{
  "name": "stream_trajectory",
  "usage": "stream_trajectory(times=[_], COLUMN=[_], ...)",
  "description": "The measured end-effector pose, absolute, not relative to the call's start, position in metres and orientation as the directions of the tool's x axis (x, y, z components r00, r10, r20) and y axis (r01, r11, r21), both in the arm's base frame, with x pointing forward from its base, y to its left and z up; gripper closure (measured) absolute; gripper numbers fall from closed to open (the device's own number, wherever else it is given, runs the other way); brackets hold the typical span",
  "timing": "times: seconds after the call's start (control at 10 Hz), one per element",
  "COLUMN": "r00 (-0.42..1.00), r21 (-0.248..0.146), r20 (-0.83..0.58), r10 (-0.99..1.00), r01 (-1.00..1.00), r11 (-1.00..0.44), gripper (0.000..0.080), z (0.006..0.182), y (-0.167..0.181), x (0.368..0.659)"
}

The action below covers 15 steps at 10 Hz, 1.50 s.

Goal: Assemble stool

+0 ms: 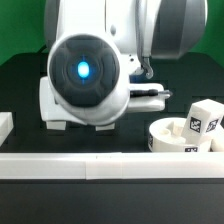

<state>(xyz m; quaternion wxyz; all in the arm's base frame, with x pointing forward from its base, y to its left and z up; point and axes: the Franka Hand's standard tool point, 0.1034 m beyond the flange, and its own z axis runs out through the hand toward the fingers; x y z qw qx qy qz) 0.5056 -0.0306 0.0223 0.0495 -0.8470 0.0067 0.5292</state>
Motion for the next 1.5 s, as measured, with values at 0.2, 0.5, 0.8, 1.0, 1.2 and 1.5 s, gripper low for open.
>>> stream_trajectory(times=[0.2,0.5,0.8,1.0,1.2,1.5], r00=[0.481,0.488,0.490,0.491,0.492,0.478], r21=[-0.075,-0.076,-0.076,-0.078,-0.085,-0.085], r20=[-0.876,-0.872,-0.871,-0.870,-0.869,-0.877], r10=[0.039,0.040,0.041,0.042,0.051,0.052], r01=[-0.056,-0.054,-0.053,-0.052,-0.047,-0.048], r11=[-0.996,-0.996,-0.996,-0.996,-0.995,-0.995], gripper=[0.0151,0.0297,0.0475,0.0475,0.0475,0.0475], z=[0.014,0.008,0.008,0.009,0.020,0.054], y=[-0.030,-0.028,-0.028,-0.028,-0.025,-0.005], x=[0.515,0.514,0.514,0.515,0.519,0.526])
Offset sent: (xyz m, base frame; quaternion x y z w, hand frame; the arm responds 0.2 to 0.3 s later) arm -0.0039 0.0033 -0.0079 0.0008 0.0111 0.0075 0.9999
